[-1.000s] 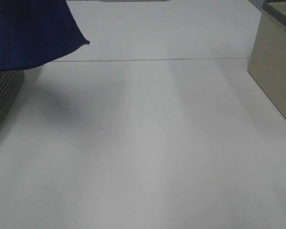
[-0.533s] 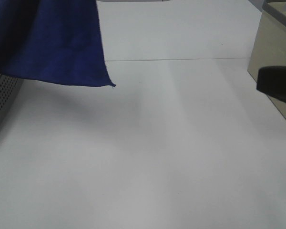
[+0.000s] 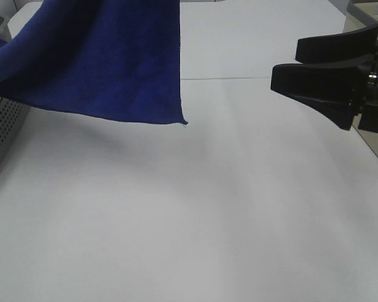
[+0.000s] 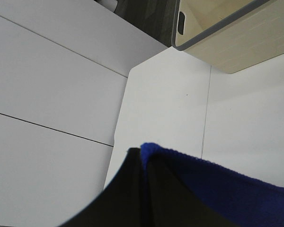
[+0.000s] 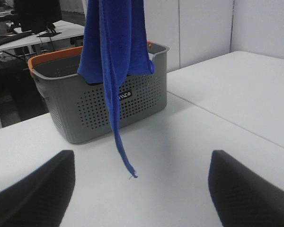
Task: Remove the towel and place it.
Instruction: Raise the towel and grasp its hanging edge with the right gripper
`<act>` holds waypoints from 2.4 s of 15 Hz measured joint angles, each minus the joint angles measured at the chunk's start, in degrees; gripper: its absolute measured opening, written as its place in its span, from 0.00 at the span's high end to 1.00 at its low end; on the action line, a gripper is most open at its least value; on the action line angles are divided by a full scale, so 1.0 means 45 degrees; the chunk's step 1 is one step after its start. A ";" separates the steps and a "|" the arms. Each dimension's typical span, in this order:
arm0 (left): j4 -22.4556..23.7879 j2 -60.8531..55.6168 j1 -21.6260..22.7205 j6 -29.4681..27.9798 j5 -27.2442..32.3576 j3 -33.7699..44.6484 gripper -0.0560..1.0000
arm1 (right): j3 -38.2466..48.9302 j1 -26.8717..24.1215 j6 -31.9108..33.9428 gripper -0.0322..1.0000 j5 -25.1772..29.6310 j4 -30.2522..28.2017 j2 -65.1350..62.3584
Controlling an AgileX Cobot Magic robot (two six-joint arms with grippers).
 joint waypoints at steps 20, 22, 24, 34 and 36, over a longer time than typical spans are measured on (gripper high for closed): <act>-0.0318 0.0000 0.0000 0.0000 -0.0789 0.0000 0.95 | -0.3552 0.4151 -0.1120 0.23 -0.1439 0.0102 0.5768; -0.0484 0.0000 0.0000 0.0000 -0.0904 0.0000 0.95 | -0.3858 0.4151 -0.1210 0.23 -0.1464 0.0115 0.6099; -0.0624 0.0000 0.0000 0.0000 -0.0968 0.0000 0.95 | -0.4214 0.4151 -0.1210 0.24 -0.1451 0.0127 0.6404; -0.0624 0.0025 0.0000 0.0000 -0.0968 0.0000 0.95 | -0.4265 0.4151 0.1693 0.95 -0.1477 0.0102 0.6226; -0.0624 0.0229 0.0000 0.0000 -0.1006 0.0000 0.95 | -0.4265 0.4151 0.3298 0.95 -0.1897 -0.0025 0.5577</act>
